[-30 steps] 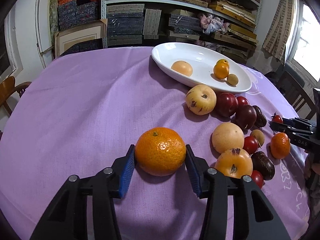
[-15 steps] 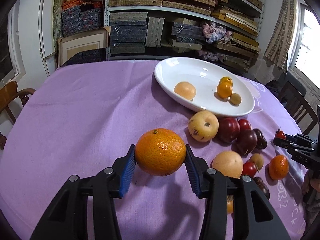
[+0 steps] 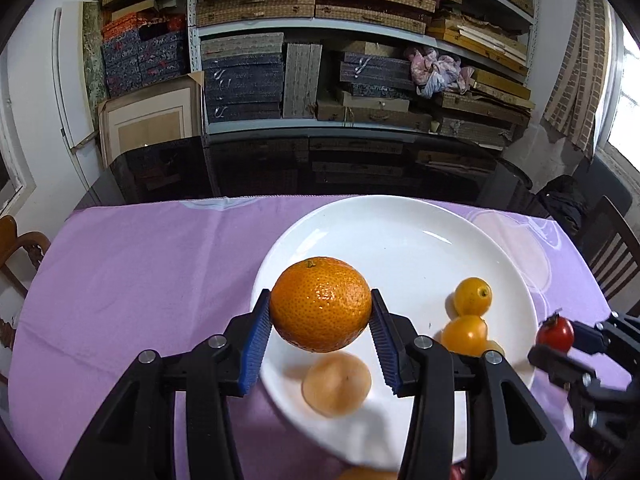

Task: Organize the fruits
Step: 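Carry the mandarin and tomato over the white plate and open both tools, then grasp a mandarin with the right tool while the left tool approaches the tan pear, then grasp the tan pear with the left tool while the right tool lifts the mandarin, then carry the pear and mandarin over the white plate and open both tools, then grasp the dark purple fruit with the right tool while the left tool approaches a red tomato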

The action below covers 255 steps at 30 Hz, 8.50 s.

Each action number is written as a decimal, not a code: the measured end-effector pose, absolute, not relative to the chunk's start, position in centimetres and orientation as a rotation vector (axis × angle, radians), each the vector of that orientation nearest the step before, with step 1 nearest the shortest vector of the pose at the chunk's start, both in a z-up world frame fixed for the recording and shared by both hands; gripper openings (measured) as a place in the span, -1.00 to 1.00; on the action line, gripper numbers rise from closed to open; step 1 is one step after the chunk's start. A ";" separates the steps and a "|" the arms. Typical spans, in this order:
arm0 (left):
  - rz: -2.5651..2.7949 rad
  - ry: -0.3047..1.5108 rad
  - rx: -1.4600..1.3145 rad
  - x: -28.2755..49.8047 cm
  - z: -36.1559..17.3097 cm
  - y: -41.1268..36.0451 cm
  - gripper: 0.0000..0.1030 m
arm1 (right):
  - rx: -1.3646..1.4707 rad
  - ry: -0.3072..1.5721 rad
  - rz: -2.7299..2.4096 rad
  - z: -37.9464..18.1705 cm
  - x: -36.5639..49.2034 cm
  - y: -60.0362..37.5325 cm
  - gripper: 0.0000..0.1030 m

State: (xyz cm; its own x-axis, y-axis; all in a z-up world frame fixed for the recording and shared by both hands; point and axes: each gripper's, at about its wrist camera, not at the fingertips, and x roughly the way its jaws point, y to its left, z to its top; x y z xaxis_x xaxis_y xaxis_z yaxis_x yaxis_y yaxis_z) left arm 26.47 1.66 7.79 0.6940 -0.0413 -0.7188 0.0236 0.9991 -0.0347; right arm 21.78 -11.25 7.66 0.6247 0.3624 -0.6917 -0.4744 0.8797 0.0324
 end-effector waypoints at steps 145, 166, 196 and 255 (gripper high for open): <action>-0.082 0.762 0.002 15.3 9.8 2.0 -0.11 | -0.029 0.755 0.441 9.7 16.3 -16.9 -0.24; -0.039 0.926 0.012 33.5 5.5 -1.7 0.32 | -0.268 0.882 0.409 4.4 32.6 -5.2 -0.24; -0.132 0.832 -0.077 4.9 3.8 2.4 0.93 | -0.142 0.500 0.485 4.4 2.5 -16.6 0.92; -0.141 0.852 0.061 0.6 1.5 3.8 0.91 | -0.240 0.862 0.617 0.2 3.6 -6.1 -0.06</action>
